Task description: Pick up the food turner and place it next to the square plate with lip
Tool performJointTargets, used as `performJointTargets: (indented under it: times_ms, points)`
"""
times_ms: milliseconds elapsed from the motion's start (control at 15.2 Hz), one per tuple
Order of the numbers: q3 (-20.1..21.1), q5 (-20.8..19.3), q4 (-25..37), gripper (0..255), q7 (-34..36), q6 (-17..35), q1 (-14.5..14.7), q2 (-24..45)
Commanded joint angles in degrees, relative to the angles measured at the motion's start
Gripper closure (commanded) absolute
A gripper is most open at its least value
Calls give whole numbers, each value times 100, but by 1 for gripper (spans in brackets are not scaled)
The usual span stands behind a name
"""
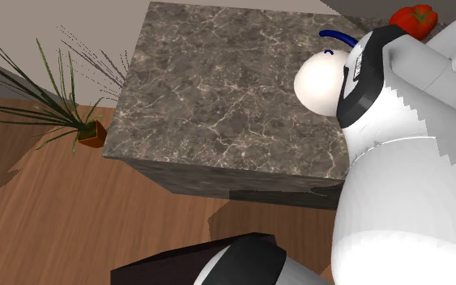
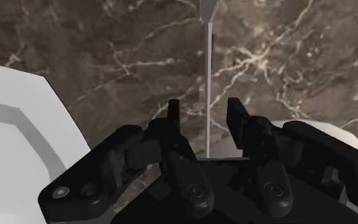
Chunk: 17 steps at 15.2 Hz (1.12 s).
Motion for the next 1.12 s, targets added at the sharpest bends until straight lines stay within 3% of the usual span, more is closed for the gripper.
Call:
performJointTargets:
  times_ms: [0, 264, 528, 1056]
  points:
    - [6, 3, -2, 0, -1, -6, 3, 11]
    - [7, 3, -16, 0, 1, 5, 6, 7]
    - [-52, -93, 273, 0, 62, -557, 13, -276]
    - [-53, -92, 273, 0, 62, -557, 13, -275]
